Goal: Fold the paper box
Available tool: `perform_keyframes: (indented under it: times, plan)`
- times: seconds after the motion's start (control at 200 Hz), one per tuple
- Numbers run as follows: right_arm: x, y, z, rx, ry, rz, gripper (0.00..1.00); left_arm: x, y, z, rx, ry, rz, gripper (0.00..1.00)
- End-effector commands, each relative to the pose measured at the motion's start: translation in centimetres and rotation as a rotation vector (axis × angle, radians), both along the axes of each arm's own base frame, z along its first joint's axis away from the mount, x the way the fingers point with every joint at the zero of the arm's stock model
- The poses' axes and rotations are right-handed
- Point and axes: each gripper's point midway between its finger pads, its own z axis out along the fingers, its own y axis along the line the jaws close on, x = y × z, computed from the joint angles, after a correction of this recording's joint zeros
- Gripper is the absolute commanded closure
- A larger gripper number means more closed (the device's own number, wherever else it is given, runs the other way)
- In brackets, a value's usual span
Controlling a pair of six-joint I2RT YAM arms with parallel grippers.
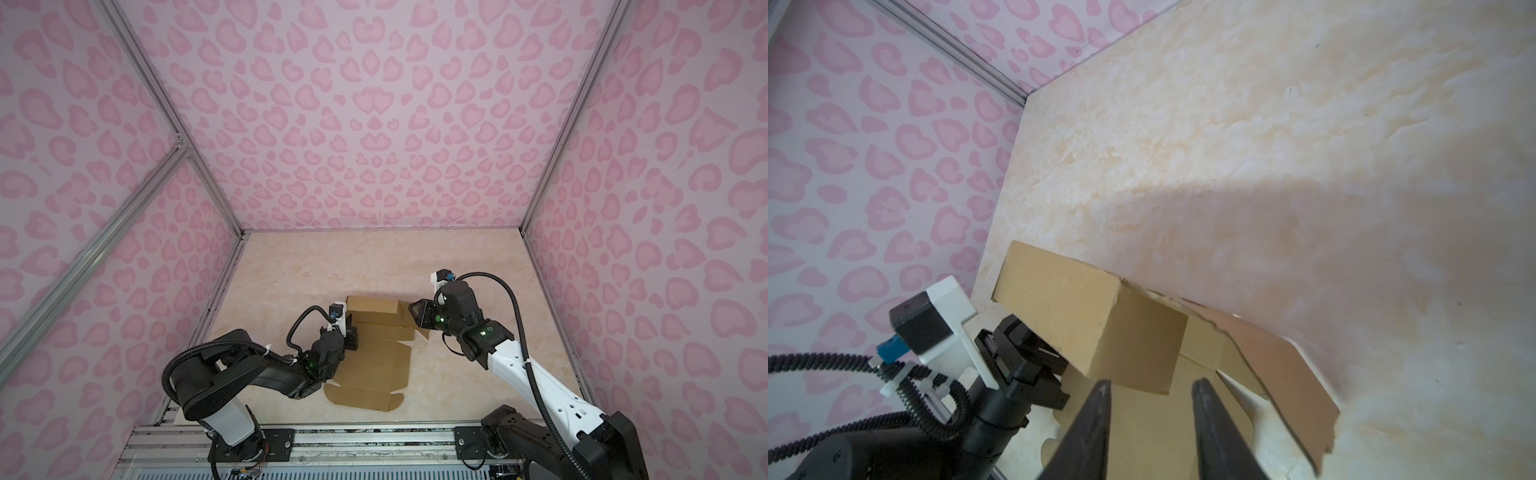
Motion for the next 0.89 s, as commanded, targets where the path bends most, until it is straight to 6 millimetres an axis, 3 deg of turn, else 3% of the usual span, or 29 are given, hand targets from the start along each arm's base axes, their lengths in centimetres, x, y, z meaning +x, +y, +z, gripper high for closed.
perform_keyframes:
  times: [0.0,0.16,0.31,0.675,0.79,0.89]
  plan:
    - [-2.7,-0.1,-2.7,-0.02,0.071,0.048,0.65,0.2,0.4,0.6,-0.022,-0.014,0.029,0.96]
    - [-4.8,0.7,-5.5,-0.056,0.087,0.046,0.65,0.3,0.4,0.6,-0.025,-0.011,0.036,0.96]
    - [-5.0,1.1,-8.9,-0.046,0.15,0.023,0.66,0.2,0.3,0.6,-0.03,-0.007,0.028,0.96]
    - [-2.3,2.4,-12.0,-0.03,0.157,0.007,0.62,-0.1,0.4,0.4,-0.032,0.0,0.021,0.96]
    - [-1.7,2.0,-13.8,-0.03,0.187,-0.012,0.62,-0.1,0.4,0.5,-0.029,-0.001,0.017,0.96]
    - [-1.0,2.0,-13.9,0.006,0.163,-0.023,0.61,-0.1,0.5,0.5,-0.024,-0.002,0.019,0.96]
